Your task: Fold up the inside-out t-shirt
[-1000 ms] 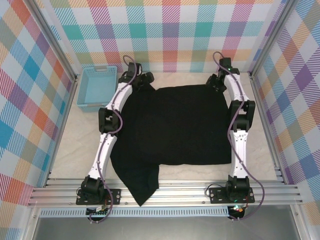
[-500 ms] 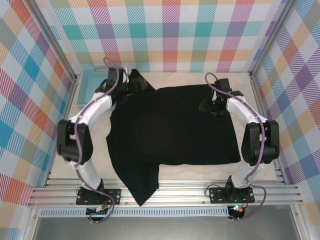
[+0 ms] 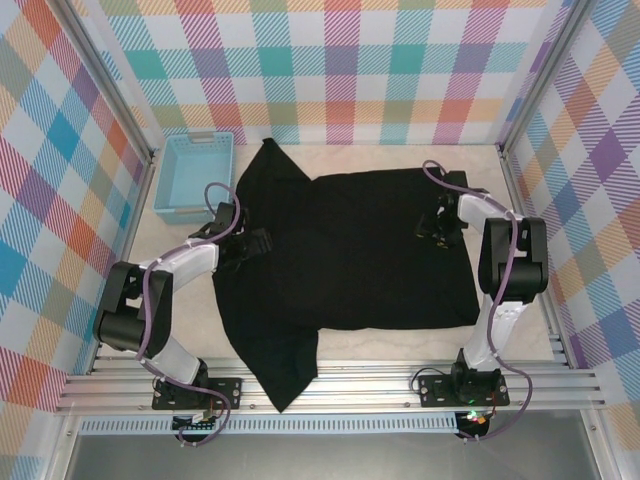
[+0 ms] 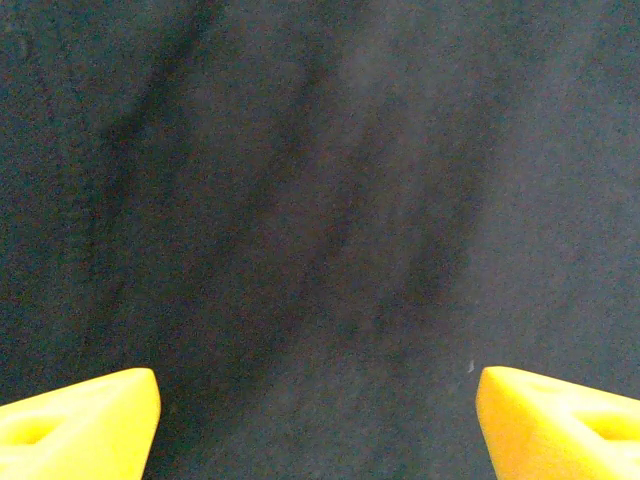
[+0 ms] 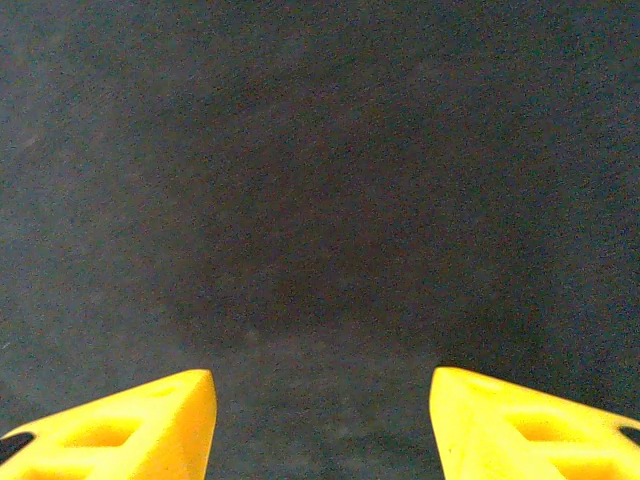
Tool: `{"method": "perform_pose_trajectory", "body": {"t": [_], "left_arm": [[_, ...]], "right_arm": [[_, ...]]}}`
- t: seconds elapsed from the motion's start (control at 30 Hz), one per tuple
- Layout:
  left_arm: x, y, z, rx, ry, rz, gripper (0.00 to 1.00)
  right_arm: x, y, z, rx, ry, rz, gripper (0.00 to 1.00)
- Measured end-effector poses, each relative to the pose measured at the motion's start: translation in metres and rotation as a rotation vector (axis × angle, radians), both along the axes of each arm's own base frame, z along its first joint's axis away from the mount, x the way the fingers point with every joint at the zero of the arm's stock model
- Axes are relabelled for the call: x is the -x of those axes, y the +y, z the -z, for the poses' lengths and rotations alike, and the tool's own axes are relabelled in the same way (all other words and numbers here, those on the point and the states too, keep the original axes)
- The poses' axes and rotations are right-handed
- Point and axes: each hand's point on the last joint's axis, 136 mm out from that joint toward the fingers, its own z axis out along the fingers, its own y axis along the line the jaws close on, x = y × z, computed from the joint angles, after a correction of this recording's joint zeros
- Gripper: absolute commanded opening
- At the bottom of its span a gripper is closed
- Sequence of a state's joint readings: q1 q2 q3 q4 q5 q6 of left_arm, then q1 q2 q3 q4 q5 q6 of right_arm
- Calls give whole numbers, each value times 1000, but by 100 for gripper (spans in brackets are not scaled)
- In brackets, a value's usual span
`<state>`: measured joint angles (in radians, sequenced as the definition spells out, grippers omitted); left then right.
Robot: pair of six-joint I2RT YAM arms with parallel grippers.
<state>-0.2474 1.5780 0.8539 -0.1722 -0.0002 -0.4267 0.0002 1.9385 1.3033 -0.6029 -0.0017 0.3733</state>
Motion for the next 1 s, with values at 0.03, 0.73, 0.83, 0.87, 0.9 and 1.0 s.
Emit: {"method": "perform_pose_trajectory", "body": {"t": [0.03, 0.73, 0.83, 0.87, 0.9, 1.0], "left_arm": [[1, 1, 1, -1, -3, -1, 83], [-100, -32, 18, 32, -36, 36, 83], [-111, -29, 17, 12, -32, 36, 83], [-112, -28, 18, 5, -24, 36, 83], [-113, -26, 18, 0, -19, 36, 83], [-115, -16, 18, -10, -3, 23, 83]], "right_arm": [[0, -6, 3, 9, 9, 12, 57], [-76, -58, 3, 176, 34, 47, 55], [-80, -56, 2, 162, 29, 44, 55], [-80, -54, 2, 153, 27, 41, 55], [-80, -51, 2, 145, 27, 37, 55], [-81, -42, 2, 111, 23, 23, 56]]}}
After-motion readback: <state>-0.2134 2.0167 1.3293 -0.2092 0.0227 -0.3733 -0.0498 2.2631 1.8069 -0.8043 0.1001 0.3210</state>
